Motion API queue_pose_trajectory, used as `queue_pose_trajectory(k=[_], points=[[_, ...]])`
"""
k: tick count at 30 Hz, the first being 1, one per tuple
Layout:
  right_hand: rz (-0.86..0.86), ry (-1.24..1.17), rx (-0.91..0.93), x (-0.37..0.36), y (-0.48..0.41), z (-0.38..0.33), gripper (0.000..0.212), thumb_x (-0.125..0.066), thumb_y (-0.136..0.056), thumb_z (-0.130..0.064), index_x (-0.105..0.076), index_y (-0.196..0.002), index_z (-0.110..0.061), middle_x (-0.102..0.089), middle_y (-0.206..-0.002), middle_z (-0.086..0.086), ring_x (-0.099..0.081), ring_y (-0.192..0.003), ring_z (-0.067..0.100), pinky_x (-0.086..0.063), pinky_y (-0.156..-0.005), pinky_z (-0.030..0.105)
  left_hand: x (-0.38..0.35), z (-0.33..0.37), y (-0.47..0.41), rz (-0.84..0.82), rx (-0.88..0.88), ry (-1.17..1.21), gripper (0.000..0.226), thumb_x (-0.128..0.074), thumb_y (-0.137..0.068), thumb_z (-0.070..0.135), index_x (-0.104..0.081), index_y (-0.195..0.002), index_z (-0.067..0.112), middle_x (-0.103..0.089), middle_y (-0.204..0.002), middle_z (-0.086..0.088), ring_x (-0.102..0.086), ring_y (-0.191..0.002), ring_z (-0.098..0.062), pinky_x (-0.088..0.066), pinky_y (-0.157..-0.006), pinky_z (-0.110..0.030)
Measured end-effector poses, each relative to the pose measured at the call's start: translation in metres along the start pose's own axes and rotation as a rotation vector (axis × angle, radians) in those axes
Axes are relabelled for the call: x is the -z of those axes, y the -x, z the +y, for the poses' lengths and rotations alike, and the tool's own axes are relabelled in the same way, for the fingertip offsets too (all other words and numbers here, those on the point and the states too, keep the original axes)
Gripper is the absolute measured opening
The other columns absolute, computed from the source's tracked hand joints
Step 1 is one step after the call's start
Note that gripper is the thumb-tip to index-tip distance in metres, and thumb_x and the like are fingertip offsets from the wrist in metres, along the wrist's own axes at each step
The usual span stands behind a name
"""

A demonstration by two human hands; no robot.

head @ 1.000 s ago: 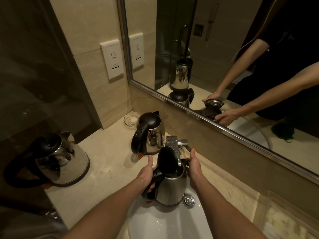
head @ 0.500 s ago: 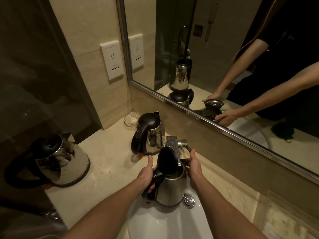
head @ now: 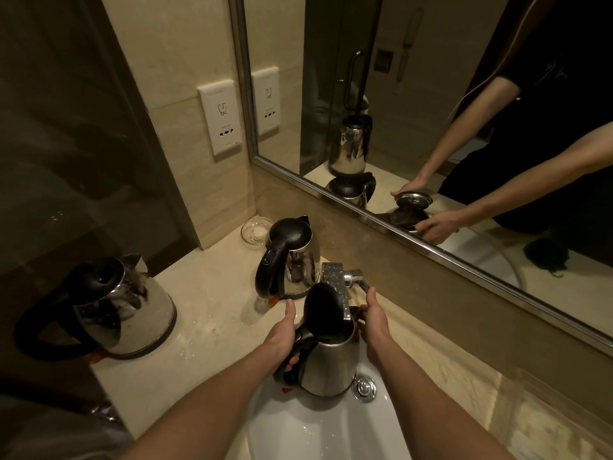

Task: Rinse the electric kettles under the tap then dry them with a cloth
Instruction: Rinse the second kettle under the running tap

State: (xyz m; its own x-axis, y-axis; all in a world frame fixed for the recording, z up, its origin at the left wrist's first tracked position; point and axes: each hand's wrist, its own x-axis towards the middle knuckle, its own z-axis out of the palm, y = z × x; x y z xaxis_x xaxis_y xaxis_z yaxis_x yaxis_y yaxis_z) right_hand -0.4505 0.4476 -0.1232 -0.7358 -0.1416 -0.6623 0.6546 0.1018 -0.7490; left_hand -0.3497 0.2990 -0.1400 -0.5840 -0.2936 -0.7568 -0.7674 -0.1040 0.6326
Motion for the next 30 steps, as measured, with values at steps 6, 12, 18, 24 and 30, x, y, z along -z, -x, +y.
queue_pose_trajectory(k=[6,12,18,24,30], points=[[-0.001,-0.011,0.010,-0.0015,-0.0025,0.0006,0.070,-0.030,-0.100,-0.060,-0.044,-0.145,-0.007,-0.053,-0.139,0.017,-0.046,-0.130,0.033,-0.030,-0.109,0.043,0.0015,0.0006,0.0019,0.014,0.005,0.002,0.085,-0.008,-0.089,0.082,-0.050,-0.068,0.010,-0.044,-0.043,-0.004,-0.042,-0.038,-0.016,-0.041,-0.052,-0.029],[-0.007,-0.015,0.007,-0.0023,-0.0024,0.0007,0.070,-0.030,-0.100,-0.060,-0.045,-0.144,-0.007,-0.054,-0.137,0.016,-0.047,-0.129,0.032,-0.029,-0.110,0.043,0.0031,-0.0009,-0.0014,0.002,0.013,0.004,0.097,-0.009,-0.088,0.083,-0.063,-0.090,0.003,-0.046,-0.044,-0.004,-0.043,-0.037,-0.016,-0.041,-0.049,-0.027],[-0.001,-0.024,-0.003,-0.0030,-0.0029,0.0019,0.075,-0.032,-0.097,-0.065,-0.041,-0.148,-0.010,-0.050,-0.144,0.016,-0.044,-0.133,0.034,-0.029,-0.113,0.047,0.0026,-0.0005,0.0008,0.004,-0.001,-0.006,0.090,-0.008,-0.089,0.082,-0.054,-0.077,0.005,-0.044,-0.044,-0.004,-0.043,-0.038,-0.016,-0.040,-0.050,-0.028],[0.008,-0.008,-0.003,-0.0023,-0.0044,0.0026,0.076,-0.032,-0.097,-0.065,-0.045,-0.145,-0.008,-0.054,-0.140,0.017,-0.049,-0.127,0.032,-0.031,-0.110,0.045,0.0024,-0.0005,0.0011,0.012,-0.003,-0.005,0.083,-0.009,-0.089,0.082,-0.050,-0.068,0.013,-0.045,-0.046,-0.004,-0.044,-0.040,-0.016,-0.040,-0.051,-0.028],[0.009,-0.001,-0.012,-0.0027,-0.0038,0.0022,0.077,-0.031,-0.098,-0.065,-0.040,-0.148,-0.006,-0.049,-0.145,0.017,-0.043,-0.135,0.033,-0.029,-0.113,0.046,0.0027,-0.0007,0.0003,0.014,-0.001,-0.002,0.084,-0.009,-0.089,0.082,-0.052,-0.069,0.012,-0.046,-0.047,-0.004,-0.044,-0.041,-0.015,-0.041,-0.050,-0.027]])
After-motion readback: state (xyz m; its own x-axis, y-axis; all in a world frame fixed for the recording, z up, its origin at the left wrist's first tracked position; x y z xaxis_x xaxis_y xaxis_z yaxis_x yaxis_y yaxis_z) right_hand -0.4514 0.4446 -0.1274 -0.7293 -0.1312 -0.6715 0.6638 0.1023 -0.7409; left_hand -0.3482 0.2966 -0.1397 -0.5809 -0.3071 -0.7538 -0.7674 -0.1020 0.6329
